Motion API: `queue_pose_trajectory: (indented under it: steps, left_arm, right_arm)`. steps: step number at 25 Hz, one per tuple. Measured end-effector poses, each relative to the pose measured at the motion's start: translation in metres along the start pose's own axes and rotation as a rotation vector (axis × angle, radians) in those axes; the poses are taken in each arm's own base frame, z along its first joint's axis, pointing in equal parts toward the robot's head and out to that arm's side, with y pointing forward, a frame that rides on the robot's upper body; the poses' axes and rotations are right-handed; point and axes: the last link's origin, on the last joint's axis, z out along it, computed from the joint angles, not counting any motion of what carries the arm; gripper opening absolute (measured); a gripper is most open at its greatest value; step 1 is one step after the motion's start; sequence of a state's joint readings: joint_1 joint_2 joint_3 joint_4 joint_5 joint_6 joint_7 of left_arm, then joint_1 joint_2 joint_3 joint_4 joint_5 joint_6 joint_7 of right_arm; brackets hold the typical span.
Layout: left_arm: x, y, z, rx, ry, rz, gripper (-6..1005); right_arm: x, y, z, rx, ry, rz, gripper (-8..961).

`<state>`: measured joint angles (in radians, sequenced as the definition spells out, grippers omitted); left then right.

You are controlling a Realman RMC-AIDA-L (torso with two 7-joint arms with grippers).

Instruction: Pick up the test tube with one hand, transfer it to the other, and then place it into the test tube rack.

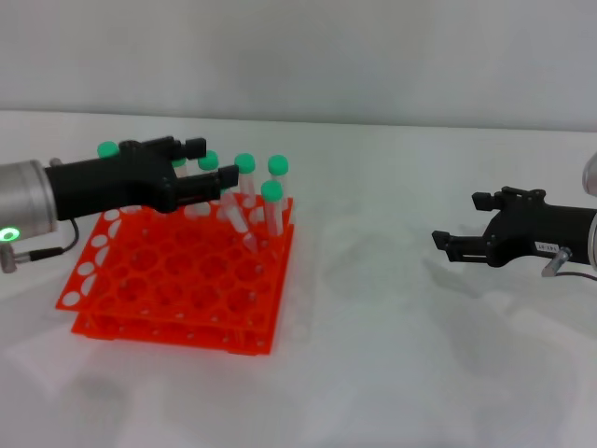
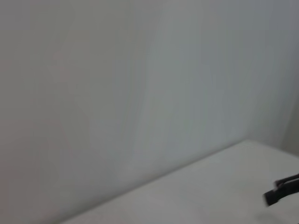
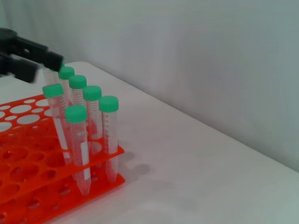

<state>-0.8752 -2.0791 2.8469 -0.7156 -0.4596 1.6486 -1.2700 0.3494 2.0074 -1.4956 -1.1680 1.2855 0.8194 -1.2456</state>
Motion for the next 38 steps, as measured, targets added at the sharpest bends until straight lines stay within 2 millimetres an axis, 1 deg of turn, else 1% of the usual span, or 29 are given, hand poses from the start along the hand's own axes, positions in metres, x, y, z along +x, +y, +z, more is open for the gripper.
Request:
queue_pose_trajectory:
  steps: [2,3,4,6,7,10,13,16,19,23,26,28,30,33,38]
  left_arm:
    - [0.005,0.004,-0.015,-0.011,0.068,0.022,720]
    - [0.005,0.006,-0.026,-0.007,0.114,0.033,729]
    - [0.005,0.006,-0.034,0.004,0.154,0.041,737]
    - [-0.001,0.008,-0.057,0.055,0.248,0.066,743]
    - [-0.007,0.009,-0.071,0.097,0.301,0.081,741]
    - [-0.023,0.014,-0.102,0.206,0.415,0.111,736]
    - [-0.04,0.02,-0.121,0.292,0.493,0.104,735]
    - [-0.056,0.024,-0.132,0.353,0.52,0.09,734]
    - [-0.069,0.027,-0.131,0.398,0.526,0.09,734]
    - [-0.076,0.025,-0.127,0.433,0.522,0.073,733]
    - [-0.077,0.024,-0.125,0.446,0.523,0.069,733]
    - [-0.078,0.026,-0.118,0.435,0.535,0.067,733]
    - [-0.08,0.029,-0.111,0.428,0.549,0.071,733]
    - [-0.083,0.032,-0.102,0.428,0.56,0.076,733]
    - [-0.086,0.036,-0.087,0.407,0.571,0.031,733]
  right_arm:
    - [0.0,0.0,0.0,0.001,-0.001,-0.003,847]
    - [-0.001,-0.001,0.0,0.005,-0.003,-0.003,847]
    - [-0.001,-0.003,-0.001,0.011,-0.005,-0.003,847]
    - [-0.001,-0.006,-0.003,0.024,-0.012,0.001,846]
    - [0.0,-0.009,-0.006,0.034,-0.018,0.005,846]
    - [0.004,-0.014,-0.015,0.057,-0.053,0.016,845]
    - [0.012,-0.022,-0.028,0.09,-0.118,0.039,844]
    - [0.025,-0.033,-0.042,0.125,-0.185,0.087,843]
    - [0.042,-0.043,-0.055,0.144,-0.254,0.141,843]
    - [0.072,-0.051,-0.081,0.175,-0.407,0.202,843]
    - [0.1,-0.049,-0.107,0.256,-0.553,0.22,843]
    - [0.113,-0.045,-0.118,0.306,-0.605,0.218,843]
    - [0.124,-0.043,-0.131,0.366,-0.631,0.223,843]
    - [0.138,-0.044,-0.145,0.423,-0.625,0.247,843]
    - [0.149,-0.046,-0.159,0.467,-0.602,0.247,843]
